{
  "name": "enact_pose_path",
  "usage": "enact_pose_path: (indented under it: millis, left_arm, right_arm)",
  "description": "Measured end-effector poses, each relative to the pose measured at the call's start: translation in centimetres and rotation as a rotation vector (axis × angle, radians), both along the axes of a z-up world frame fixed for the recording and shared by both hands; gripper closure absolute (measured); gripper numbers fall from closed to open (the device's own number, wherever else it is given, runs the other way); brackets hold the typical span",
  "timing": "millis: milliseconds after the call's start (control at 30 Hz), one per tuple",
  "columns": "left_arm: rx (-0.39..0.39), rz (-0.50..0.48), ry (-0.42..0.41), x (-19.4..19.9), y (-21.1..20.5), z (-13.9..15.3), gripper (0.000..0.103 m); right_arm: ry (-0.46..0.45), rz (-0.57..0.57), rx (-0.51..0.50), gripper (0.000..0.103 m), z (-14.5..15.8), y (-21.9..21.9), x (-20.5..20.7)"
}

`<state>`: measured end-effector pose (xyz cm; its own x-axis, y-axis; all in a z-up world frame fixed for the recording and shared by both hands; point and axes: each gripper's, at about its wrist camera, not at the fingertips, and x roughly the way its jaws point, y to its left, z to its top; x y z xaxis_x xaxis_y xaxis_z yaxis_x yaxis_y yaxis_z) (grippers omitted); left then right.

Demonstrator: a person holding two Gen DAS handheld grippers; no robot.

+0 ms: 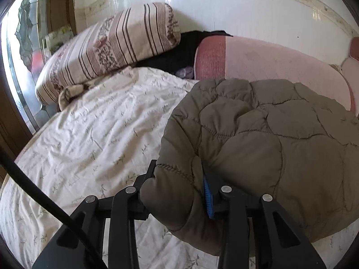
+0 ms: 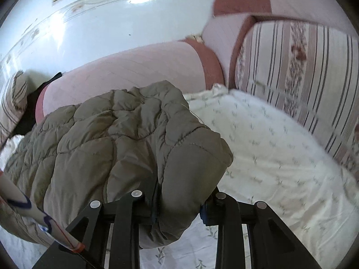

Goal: Fold large clothes

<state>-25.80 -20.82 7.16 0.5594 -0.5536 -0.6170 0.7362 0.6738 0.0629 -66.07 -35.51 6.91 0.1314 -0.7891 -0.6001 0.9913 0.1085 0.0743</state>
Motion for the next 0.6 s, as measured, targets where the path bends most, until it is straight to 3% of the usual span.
enact_pose_path:
  millis: [233,600]
  left_arm:
    - [-0.019,0.008,0.0,-0.2,0.3,1.0,0.07]
    - [-0.073,0.01,-0.015,-1.6,3.1,4.2,0.07]
  right_arm:
    - [0.065,0.033,-0.058,0.075,1.3,1.0,0.2]
    - [0.051,0.076,-0.123,0.075,4.1,5.2,-1.2]
